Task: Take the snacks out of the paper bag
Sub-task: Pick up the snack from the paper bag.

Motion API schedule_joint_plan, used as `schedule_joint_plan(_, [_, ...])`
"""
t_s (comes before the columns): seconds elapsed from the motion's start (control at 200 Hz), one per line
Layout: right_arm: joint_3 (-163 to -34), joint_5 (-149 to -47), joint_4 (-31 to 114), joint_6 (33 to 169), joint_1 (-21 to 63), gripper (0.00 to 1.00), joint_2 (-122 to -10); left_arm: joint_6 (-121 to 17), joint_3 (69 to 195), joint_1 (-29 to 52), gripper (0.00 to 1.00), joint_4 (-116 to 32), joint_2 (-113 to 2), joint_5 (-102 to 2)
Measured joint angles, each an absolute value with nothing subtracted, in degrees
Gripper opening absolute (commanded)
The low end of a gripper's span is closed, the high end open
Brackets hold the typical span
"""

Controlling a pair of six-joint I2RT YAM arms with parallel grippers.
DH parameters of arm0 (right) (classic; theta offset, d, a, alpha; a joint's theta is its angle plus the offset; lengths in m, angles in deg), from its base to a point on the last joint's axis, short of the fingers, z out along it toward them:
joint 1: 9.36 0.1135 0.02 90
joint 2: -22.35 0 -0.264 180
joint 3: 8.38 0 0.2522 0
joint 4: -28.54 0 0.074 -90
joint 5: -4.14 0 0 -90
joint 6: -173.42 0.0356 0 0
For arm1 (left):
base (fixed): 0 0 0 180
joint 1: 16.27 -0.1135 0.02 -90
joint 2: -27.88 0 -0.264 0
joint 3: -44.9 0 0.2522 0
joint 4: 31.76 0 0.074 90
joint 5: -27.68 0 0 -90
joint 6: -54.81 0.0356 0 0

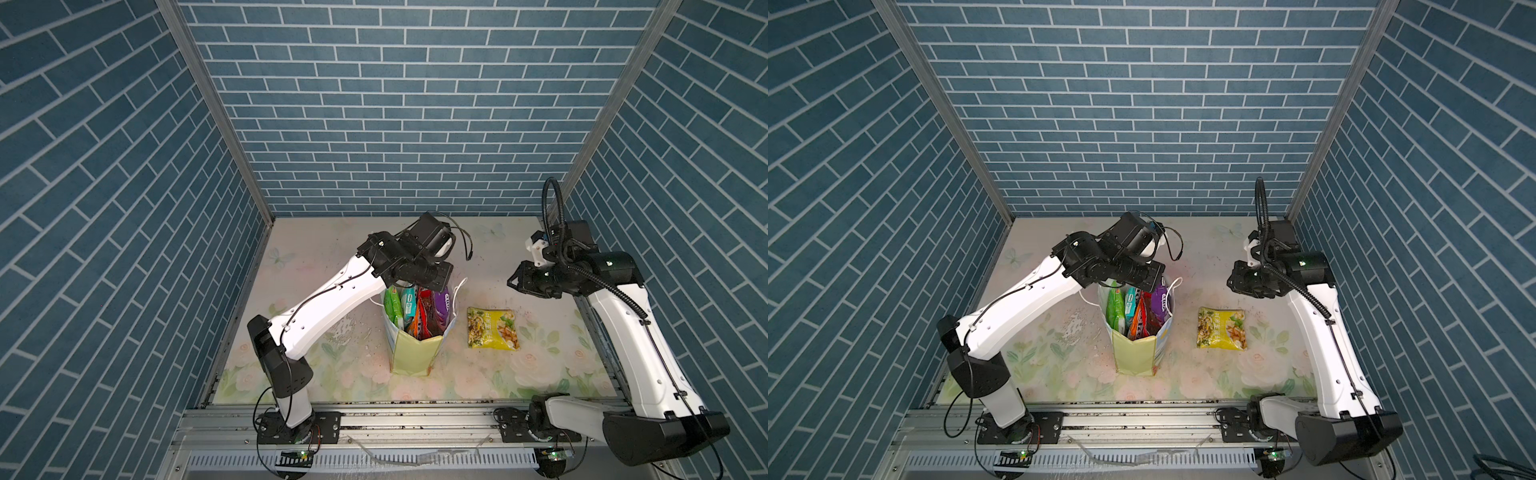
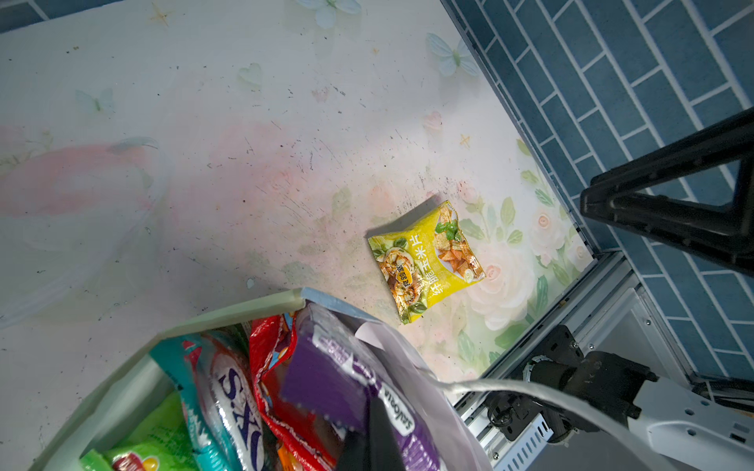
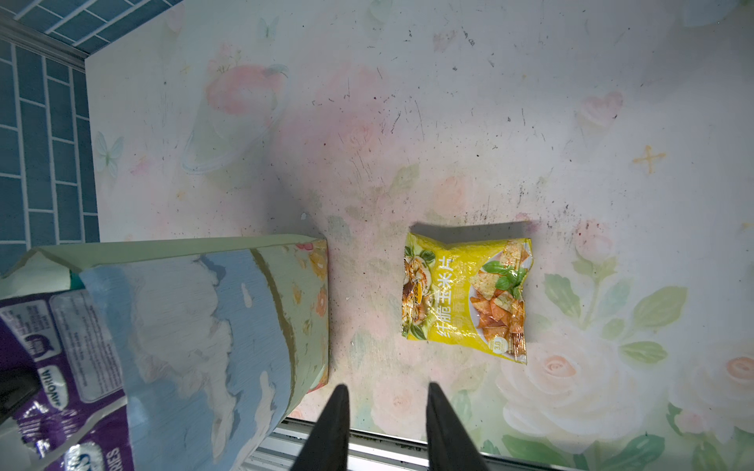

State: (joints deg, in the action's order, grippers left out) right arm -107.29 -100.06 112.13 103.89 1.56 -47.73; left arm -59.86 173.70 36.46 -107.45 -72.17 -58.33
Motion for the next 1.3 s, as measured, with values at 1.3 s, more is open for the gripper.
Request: schedule_joint_plan(1.3, [-107.7,-99.6,111.9,103.9,1.6,0.33,-47.8,-51.4,189.0,25.6,0.00,-111.3,-59.1,-64.4])
